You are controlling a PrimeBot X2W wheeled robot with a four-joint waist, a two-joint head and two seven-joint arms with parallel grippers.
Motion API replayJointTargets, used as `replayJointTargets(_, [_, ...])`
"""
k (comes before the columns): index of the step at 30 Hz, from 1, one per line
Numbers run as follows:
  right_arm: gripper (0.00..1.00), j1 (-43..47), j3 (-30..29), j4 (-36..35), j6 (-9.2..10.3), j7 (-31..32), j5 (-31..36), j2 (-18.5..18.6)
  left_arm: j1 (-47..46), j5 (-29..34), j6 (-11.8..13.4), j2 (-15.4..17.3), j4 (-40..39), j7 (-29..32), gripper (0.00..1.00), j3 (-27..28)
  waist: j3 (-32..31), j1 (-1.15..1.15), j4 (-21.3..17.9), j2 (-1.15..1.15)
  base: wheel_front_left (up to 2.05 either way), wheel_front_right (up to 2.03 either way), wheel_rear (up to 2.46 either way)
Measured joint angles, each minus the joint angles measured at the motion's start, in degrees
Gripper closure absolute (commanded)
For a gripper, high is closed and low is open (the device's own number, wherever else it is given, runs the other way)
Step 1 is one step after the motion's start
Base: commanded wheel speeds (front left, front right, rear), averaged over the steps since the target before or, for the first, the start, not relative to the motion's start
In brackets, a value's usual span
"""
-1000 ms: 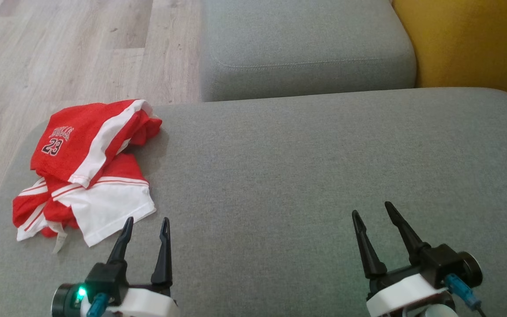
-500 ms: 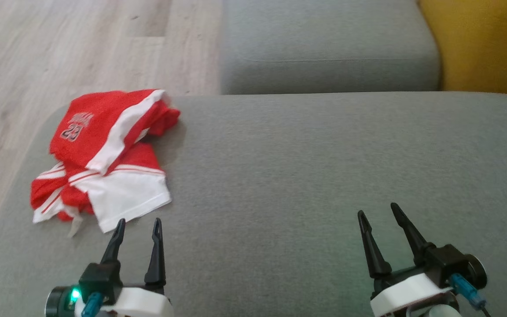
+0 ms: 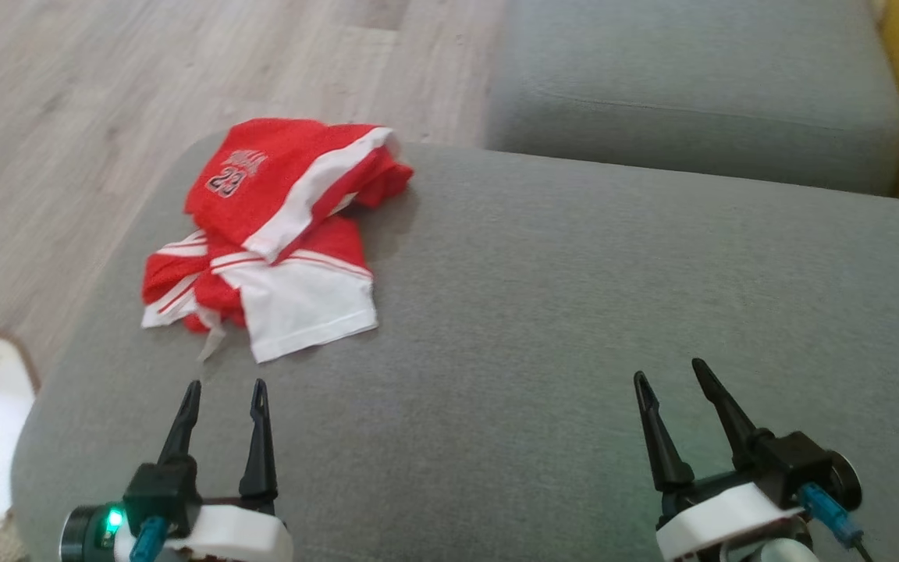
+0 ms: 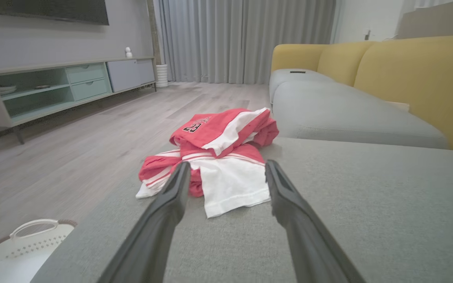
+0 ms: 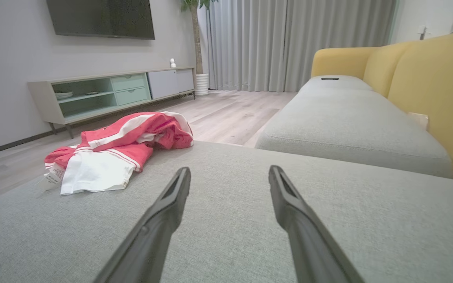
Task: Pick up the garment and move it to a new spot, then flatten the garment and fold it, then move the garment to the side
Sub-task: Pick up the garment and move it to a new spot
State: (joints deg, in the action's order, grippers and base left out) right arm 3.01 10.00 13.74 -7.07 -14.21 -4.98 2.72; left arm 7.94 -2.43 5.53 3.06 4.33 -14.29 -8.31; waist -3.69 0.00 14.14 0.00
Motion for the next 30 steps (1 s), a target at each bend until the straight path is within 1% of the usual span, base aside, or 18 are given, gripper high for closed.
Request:
replayJointTargets(4, [0.0, -0.04, -0.58, 0.0, 0.0, 0.0, 0.01, -0.03, 0.0, -0.24, -0.05, 0.0, 0.26, 0.0, 0.0, 0.32, 0.47, 0.0, 1.95, 0.0, 0.0, 0.0, 0.0])
replayJointTargets(7, [0.0, -0.05, -0.63, 0.05, 0.0, 0.0, 0.05, -0.05, -0.02, -0.14, -0.11, 0.02, 0.26, 0.0, 0.0, 0.82, 0.82, 0.0, 2.68, 0.0, 0.0, 0.0, 0.0])
replayJointTargets(8, [0.0, -0.05, -0.63, 0.05, 0.0, 0.0, 0.15, -0.05, -0.05, 0.05, -0.55, 0.08, 0.26, 0.0, 0.0, 0.86, 0.95, 0.0, 2.77, 0.0, 0.0, 0.0, 0.0])
replayJointTargets(12, [0.0, -0.09, -0.93, 0.08, 0.0, 0.0, 1.03, -0.05, -1.78, 0.92, -1.38, 0.2, 0.35, 0.0, 0.0, 0.66, 1.7, 0.0, 2.56, 0.0, 0.0, 0.0, 0.0])
replayJointTargets(15, [0.0, -0.64, -1.44, 0.34, 0.0, 0.0, 0.89, -0.07, -5.96, 0.43, -2.45, 0.33, 0.29, 0.0, 0.0, 1.34, 2.59, 0.0, 1.77, 0.0, 0.0, 0.0, 0.0])
replayJointTargets(18, [0.0, -1.93, -1.45, 0.3, 0.0, 0.0, 0.2, -0.07, -11.56, -0.21, -4.23, 1.16, 0.14, -0.01, 0.0, 1.78, 3.9, 0.0, 0.65, 0.0, 0.0, 0.0, 0.0])
replayJointTargets(19, [0.0, -1.93, -1.45, 0.3, 0.0, 0.0, 0.2, -0.07, -11.56, -0.21, -4.23, 1.16, 0.14, -0.01, 0.0, 1.78, 3.9, 0.0, 0.65, 0.0, 0.0, 0.0, 0.0])
replayJointTargets(21, [0.0, -2.88, -1.35, 0.01, 0.0, 0.0, 0.49, -0.07, -15.71, -0.25, -5.63, 2.04, 1.19, -0.02, 0.0, 1.77, 5.33, 0.0, -0.02, 0.0, 0.0, 0.0, 0.0])
replayJointTargets(23, [0.0, -4.25, -1.14, -0.38, 0.0, 0.0, 0.99, 0.13, -20.62, -0.26, -7.16, 3.13, 4.1, 0.09, 0.0, 1.78, 7.24, 0.0, -0.62, 0.0, 0.0, 0.0, 0.0])
replayJointTargets(26, [0.0, -7.16, -0.77, -1.26, 0.0, 0.0, 1.04, 1.36, -29.83, -0.68, -9.09, 4.59, 8.54, 4.04, 0.0, 1.74, 10.59, 0.01, -1.44, 0.0, 0.0, 0.0, 0.0])
replayJointTargets(30, [0.0, -11.68, -0.05, -2.54, 0.0, 0.0, 1.47, 3.89, -44.44, -4.67, -11.45, 5.37, 14.4, 9.24, 0.0, 1.79, 15.71, 0.02, -2.42, 0.0, 0.0, 0.0, 0.0])
